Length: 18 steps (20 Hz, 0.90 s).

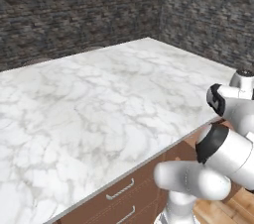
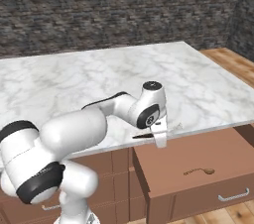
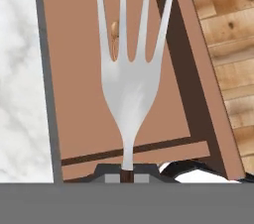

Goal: Organize the utensils by type. Pick up the wooden spoons from the counter and place them in the open cabinet. Then pick up the metallic utensils from the counter and place them in the open drawer.

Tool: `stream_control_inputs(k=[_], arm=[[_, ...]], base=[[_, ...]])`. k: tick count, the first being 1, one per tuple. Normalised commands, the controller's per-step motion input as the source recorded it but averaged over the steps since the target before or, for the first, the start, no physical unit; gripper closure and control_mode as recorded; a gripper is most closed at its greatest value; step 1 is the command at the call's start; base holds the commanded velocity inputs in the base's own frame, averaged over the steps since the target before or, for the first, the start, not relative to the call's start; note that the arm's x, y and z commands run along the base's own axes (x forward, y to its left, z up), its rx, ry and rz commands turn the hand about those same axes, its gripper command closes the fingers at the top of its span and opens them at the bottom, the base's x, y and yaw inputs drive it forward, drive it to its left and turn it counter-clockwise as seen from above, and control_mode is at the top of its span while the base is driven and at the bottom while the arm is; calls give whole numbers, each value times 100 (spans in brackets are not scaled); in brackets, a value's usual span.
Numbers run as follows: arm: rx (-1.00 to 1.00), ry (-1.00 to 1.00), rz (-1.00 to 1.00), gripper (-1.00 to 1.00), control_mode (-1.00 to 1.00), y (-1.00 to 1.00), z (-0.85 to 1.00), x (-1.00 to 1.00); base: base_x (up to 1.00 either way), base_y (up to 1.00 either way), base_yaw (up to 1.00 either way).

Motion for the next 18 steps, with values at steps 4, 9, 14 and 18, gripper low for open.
stream_control_inputs(k=[4, 9, 14, 18], arm=[[7, 0, -7, 100, -100, -94, -6, -14], [1, -1, -1, 100, -100, -71, -16, -9], [-5, -3, -1, 100, -100, -42, -38, 7], [0, 0, 0, 100, -100, -22, -32, 8]], base=[[0, 0, 0], [0, 0, 0], [0, 0, 0], [0, 0, 0]])
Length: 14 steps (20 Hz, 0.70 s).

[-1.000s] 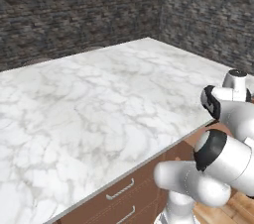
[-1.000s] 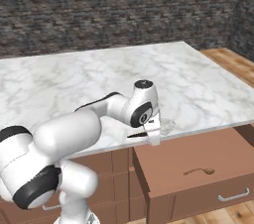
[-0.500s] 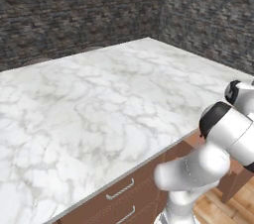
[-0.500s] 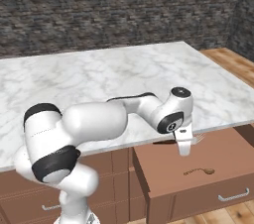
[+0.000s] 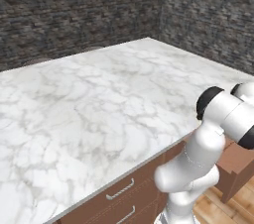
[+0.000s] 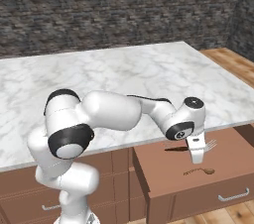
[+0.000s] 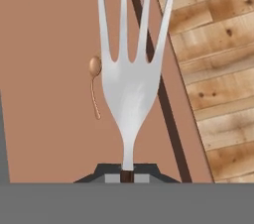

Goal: Organize the utensils by type. Pick up the wooden spoons from the counter and place them in the open cabinet. Then pick up the metallic utensils from the counter and place them in the open drawer.

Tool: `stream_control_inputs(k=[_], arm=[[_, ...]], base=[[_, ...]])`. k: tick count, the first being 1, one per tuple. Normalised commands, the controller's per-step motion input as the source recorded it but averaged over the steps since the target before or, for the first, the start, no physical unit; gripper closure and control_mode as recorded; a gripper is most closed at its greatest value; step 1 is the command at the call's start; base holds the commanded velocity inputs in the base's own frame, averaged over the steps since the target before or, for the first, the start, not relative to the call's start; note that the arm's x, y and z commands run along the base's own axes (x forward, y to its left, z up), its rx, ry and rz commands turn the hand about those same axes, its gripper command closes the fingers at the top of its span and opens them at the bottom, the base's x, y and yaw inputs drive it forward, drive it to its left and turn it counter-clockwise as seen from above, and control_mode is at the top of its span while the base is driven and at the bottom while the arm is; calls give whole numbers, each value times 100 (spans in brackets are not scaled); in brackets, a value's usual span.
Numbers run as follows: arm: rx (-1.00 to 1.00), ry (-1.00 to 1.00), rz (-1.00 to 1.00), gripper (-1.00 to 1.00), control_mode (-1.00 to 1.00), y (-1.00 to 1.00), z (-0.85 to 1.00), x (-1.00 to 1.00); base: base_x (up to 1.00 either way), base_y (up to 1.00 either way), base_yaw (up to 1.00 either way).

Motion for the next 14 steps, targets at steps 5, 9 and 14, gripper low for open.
stream_control_inputs(k=[5, 9, 14], arm=[[0, 0, 0, 100, -100, 0, -31, 26], [0, 3, 0, 100, -100, -4, -27, 29], [0, 1, 2, 100, -100, -12, -37, 13]], base=[[0, 0, 0], [0, 0, 0], [0, 0, 0]])
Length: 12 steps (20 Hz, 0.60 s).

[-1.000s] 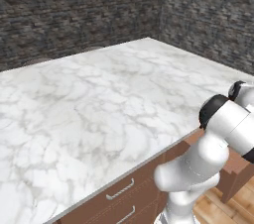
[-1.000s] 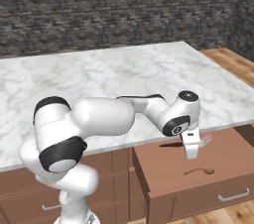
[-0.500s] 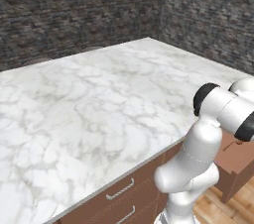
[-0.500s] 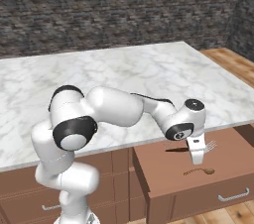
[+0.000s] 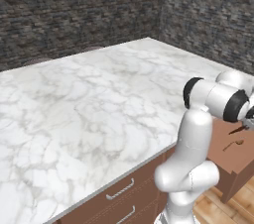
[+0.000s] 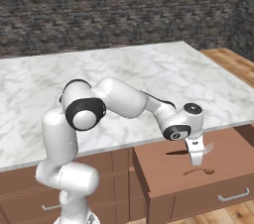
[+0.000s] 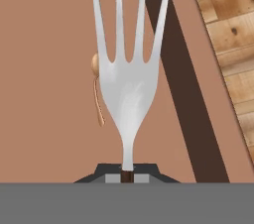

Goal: Organize the utensils by type. Pick up the wooden spoons from the counter and place them in the open cabinet. Then pick up the metallic utensils from the counter and place them in the open drawer.

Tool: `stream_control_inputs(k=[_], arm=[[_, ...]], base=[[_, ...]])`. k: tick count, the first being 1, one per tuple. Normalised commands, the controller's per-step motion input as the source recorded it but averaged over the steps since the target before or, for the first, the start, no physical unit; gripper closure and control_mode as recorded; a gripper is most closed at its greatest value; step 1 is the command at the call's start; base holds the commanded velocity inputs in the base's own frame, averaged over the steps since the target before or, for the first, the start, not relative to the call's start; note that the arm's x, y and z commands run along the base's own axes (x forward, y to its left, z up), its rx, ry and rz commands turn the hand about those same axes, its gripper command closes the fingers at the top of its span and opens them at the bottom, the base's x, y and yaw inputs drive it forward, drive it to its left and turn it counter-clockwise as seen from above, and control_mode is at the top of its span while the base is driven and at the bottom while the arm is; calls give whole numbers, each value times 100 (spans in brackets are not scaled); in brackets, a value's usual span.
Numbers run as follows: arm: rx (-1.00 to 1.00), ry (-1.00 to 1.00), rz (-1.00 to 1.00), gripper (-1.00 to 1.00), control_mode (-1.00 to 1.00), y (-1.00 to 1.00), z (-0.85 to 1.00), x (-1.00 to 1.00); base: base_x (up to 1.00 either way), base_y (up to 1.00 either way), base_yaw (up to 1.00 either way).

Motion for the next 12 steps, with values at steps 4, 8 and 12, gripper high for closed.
stream_control_inputs(k=[4, 8, 12], arm=[[0, 0, 6, 100, -100, -19, -32, 1], [0, 0, 6, 100, -100, -12, -22, 2], [0, 5, 8, 100, -100, -7, -26, 7]], base=[[0, 0, 0], [0, 0, 0], [0, 0, 0]])
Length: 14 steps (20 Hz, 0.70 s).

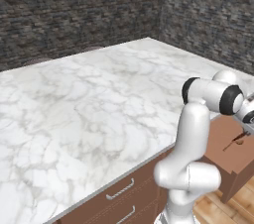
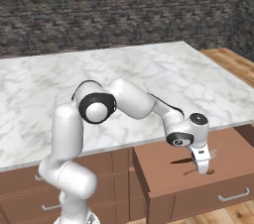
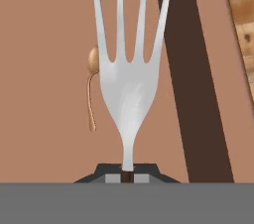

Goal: Organize the utensils by type. Pick up the wooden spoons from the counter and place them in the open cabinet. Then pick up the metallic utensils from the counter and place them in the open drawer.

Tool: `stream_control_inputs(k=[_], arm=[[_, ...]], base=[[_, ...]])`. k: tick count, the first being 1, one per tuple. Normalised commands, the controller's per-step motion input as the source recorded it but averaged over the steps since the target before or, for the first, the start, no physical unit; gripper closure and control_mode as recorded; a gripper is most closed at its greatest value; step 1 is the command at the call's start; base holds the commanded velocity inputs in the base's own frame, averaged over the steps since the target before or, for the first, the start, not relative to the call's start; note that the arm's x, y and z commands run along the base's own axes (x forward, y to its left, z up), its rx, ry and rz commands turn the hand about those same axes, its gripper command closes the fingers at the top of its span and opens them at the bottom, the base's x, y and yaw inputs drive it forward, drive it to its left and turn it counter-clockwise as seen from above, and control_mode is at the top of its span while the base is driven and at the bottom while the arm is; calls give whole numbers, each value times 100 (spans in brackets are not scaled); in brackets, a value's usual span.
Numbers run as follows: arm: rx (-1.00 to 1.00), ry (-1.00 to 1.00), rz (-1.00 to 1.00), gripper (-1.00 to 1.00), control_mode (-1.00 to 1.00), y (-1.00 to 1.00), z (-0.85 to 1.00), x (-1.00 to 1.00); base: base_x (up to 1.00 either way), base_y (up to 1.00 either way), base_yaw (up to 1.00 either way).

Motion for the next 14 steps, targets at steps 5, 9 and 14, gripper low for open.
stream_control_inputs(k=[5, 9, 14], arm=[[0, 6, 11, 100, -100, 0, -28, 13], [0, 4, 13, 100, -100, 0, -29, 5], [0, 1, 9, 100, -100, 0, -18, 11]], base=[[0, 0, 0], [0, 0, 0], [0, 0, 0]])
